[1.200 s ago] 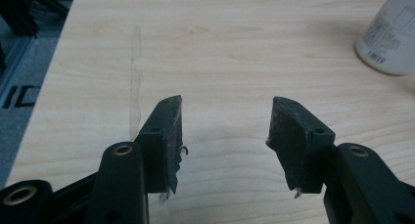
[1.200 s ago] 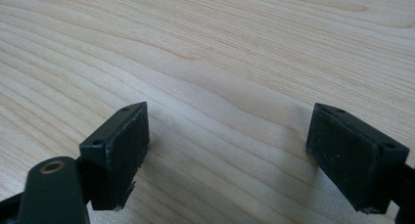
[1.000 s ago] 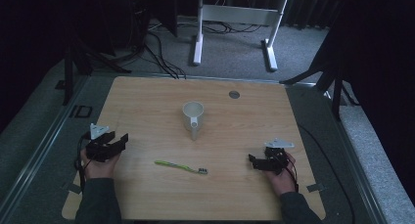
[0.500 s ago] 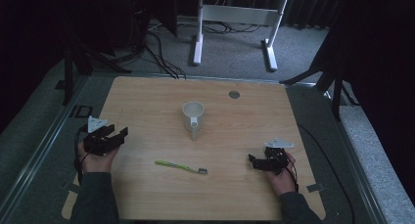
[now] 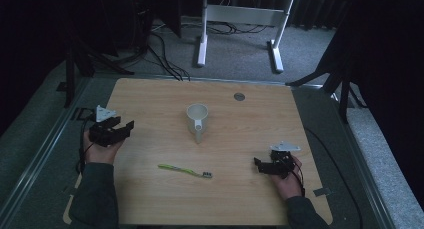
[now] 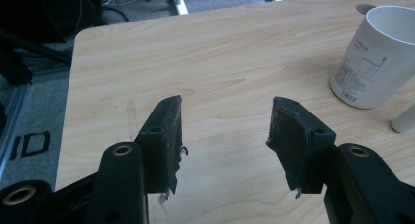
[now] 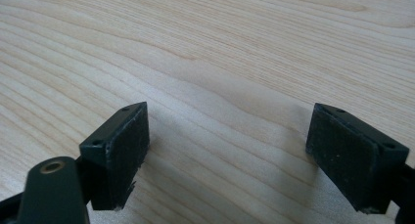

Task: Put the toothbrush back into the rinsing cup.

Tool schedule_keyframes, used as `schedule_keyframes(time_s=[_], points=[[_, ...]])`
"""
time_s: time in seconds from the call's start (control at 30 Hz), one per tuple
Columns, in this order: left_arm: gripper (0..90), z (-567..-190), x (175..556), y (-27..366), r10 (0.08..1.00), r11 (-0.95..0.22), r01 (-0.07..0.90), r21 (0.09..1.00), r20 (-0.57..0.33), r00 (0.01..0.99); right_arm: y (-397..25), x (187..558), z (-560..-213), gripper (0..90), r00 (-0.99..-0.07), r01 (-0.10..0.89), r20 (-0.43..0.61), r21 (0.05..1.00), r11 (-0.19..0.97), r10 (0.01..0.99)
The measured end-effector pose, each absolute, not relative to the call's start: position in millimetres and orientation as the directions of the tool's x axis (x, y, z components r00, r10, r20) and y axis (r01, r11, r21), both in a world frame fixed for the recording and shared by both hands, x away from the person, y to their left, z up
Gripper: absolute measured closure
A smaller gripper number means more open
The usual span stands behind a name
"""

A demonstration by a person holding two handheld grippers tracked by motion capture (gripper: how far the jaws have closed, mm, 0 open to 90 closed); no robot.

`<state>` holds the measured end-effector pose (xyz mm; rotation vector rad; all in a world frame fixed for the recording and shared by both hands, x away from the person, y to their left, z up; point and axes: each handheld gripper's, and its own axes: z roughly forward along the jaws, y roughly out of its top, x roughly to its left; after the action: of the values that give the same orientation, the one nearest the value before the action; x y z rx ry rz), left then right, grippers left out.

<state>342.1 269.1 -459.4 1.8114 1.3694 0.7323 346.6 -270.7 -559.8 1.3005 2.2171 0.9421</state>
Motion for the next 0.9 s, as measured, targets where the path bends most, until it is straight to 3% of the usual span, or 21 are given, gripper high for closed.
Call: schedule_keyframes(time_s=[0.43, 0.9], points=[[46.3, -450.6, 366.0, 260.8, 0.916, -0.255, 0.495, 0.83, 0.044, 0.398, -270.6, 346.6, -559.8, 15.9, -0.486, 0.604, -0.004, 0.722, 0.339, 0.874], [46.5, -441.7, 377.8, 233.5, 0.805, -0.448, 0.438, 0.78, 0.137, 0.578, -270.7, 346.6, -559.8, 15.9, -0.487, 0.603, -0.005, 0.722, 0.34, 0.874]])
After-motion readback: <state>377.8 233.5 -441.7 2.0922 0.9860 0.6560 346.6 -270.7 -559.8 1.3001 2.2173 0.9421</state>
